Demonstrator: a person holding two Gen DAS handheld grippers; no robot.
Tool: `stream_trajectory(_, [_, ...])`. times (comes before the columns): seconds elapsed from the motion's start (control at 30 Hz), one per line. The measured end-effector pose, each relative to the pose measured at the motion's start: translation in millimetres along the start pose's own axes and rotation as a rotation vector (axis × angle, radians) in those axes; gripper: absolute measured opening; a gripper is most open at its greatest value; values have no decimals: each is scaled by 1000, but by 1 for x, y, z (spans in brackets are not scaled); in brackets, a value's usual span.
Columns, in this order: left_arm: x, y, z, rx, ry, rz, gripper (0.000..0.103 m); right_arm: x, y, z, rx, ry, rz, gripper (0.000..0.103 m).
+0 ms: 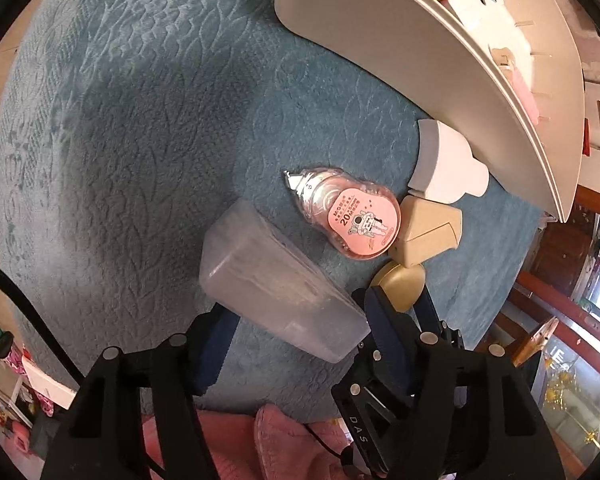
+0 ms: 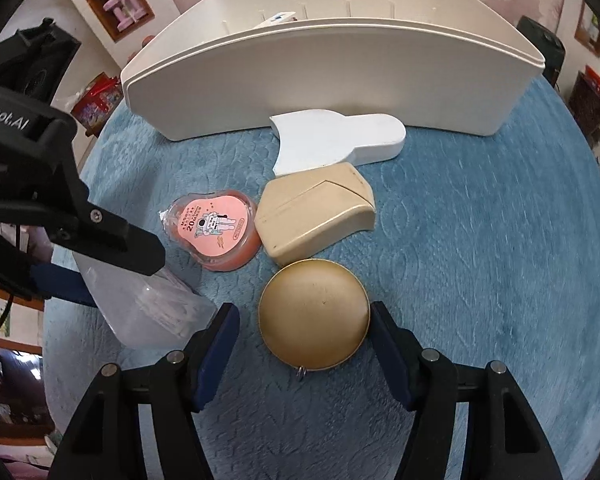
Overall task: Organize rigid objects
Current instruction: 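Grasp the clear plastic box with the left tool and lift it toward the tray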
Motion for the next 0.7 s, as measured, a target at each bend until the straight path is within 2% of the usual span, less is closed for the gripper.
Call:
stream_trajectory(0.07, [-3, 1, 1, 1, 1, -4, 61, -2, 0, 0, 16, -10, -17, 56])
stream_trajectory(0.4, [2, 24, -11, 86, 14, -75, 46, 1, -1, -2, -11, 12, -13, 56])
stream_trajectory(0.57, [8, 34, -19, 109, 17, -72, 41, 13, 3, -6, -16, 46, 6, 56])
stream_trajectory(0.7, [10, 45, -30, 102, 6, -32, 40, 23, 8, -11, -28, 82, 27, 56])
Point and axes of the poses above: each gripper's, at about its wrist camera, not at the fingertips, and z roughly the way its jaws point, y to its left, x to its underside, the point moved 9 cm from there along z, roughly the way its jaws point, and after that the axes turned 13 degrees about x, right-handed, at the moved point
